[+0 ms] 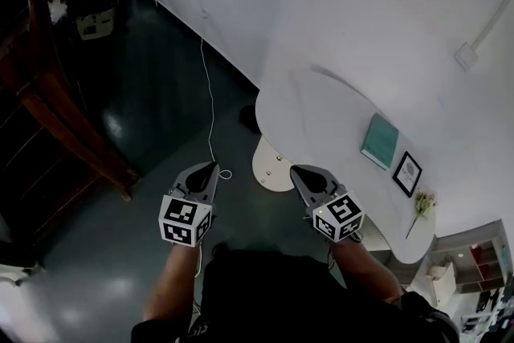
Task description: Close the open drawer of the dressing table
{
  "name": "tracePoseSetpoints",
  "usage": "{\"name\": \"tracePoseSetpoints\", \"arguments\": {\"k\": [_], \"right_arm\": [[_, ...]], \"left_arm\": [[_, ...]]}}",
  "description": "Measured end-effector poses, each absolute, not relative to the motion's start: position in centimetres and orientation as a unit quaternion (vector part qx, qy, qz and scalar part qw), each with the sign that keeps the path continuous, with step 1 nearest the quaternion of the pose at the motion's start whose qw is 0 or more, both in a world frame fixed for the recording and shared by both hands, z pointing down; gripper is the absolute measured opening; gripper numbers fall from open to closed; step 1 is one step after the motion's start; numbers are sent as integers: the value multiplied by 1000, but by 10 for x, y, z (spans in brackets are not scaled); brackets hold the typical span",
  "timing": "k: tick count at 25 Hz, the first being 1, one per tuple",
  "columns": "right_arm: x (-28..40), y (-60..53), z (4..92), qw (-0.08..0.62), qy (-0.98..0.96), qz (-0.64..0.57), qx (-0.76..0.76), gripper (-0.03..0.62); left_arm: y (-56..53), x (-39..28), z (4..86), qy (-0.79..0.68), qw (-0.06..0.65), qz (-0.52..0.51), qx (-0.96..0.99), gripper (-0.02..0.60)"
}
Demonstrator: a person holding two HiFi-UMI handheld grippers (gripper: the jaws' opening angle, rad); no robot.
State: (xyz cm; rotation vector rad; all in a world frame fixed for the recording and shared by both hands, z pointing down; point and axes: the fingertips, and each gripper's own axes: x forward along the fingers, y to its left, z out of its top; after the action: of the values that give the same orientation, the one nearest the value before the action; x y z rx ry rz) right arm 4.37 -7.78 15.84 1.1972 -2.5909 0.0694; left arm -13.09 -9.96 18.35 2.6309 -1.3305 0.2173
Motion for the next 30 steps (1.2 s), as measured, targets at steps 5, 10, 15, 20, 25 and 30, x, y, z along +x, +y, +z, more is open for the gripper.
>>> {"name": "tracePoseSetpoints", "arguments": {"k": [5,10,15,20,25,30], "right_arm": [[107,-49,127,101,-912,14,398,3],[178,-43,100,48,-911,15,410,3],[201,-39,87,27,-924,2,381,3],[200,-30,79,16,-925,-22,380,3],[190,-34,91,6,-925,14,379,3],[172,-36,96,8,-927,22,375,3]], "left_arm": [[-87,-80,161,-478,76,76,872,5],[-69,-3,137,-469,74,52,879,5],[-54,35,107,-476,67,28,876,5],[-57,33,111,-470,64,52,879,6],[-51,11,120,-470,66,63,878,8],[-50,-5,127,-467,67,64,879,8]]}}
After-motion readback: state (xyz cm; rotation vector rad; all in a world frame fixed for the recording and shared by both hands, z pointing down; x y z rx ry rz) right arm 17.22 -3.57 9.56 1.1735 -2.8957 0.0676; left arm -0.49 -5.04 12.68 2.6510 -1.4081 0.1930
